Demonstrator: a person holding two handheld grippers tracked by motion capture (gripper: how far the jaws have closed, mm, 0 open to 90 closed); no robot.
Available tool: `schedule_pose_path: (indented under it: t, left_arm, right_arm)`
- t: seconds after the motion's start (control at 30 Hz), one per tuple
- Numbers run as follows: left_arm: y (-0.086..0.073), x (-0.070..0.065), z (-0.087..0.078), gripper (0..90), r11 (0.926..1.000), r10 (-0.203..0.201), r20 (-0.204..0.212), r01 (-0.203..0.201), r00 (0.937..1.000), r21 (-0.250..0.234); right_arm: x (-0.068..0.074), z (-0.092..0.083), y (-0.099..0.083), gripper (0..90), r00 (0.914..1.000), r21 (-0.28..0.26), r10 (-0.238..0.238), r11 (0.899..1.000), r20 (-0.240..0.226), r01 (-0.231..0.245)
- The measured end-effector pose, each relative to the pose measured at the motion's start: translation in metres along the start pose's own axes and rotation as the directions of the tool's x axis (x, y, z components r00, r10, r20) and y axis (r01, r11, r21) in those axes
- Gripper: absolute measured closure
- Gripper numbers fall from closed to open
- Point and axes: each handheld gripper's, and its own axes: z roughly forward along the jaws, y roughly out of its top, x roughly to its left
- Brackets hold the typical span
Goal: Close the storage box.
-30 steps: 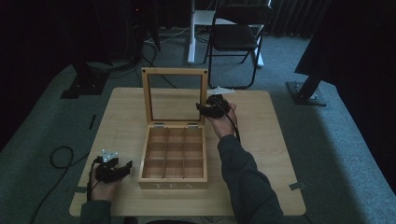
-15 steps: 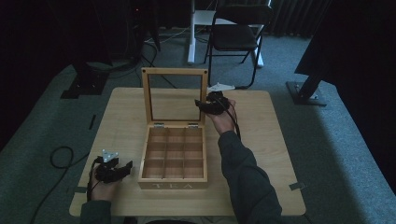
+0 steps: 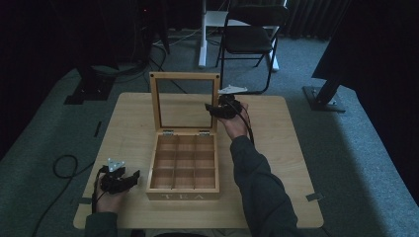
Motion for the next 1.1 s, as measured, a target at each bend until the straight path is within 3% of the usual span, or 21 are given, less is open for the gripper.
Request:
schedule_pose_path:
  t: [0.13,0.23,0.4,0.53,0.83,1.1]
  left_arm:
    - [0.0,0.001,-0.001,38.3,1.0,-0.003,0.0,0.003,1.0,0.001]
    - [0.0,0.001,-0.002,38.3,0.9996,-0.025,0.015,0.025,0.9996,-0.01]
    - [0.002,-0.001,-0.002,38.3,0.9997,-0.019,0.03,0.02,0.9994,-0.012]
    - [0.003,-0.004,-0.002,38.3,0.9998,-0.01,0.042,0.011,0.9991,-0.019]
    - [0.006,-0.001,-0.008,38.3,0.9981,-0.049,0.05,0.051,0.9975,-0.035]
    - [0.016,-0.01,-0.023,38.3,0.9963,-0.028,0.069,0.033,0.9972,-0.079]
  right_arm:
    - [0.005,-0.004,-0.002,47.6,0.9995,-0.01,-0.024,1.0,0.022,0.025]
    - [0.008,-0.009,-0.005,47.7,0.9999,-0.029,-0.012,1.0,0.011,0.012]
    - [0.011,-0.017,-0.009,48.1,0.9998,-0.063,0.015,0.998,-0.01,-0.015]
    - [0.015,-0.023,-0.012,48.5,0.9999,-0.072,0.0,0.997,-0.012,-0.001]
    - [0.03,-0.038,-0.019,48.5,0.9978,-0.082,-0.065,0.994,0.005,0.066]
    - [0.041,-0.053,-0.026,48.1,0.9965,-0.074,-0.082,0.994,-0.013,0.081]
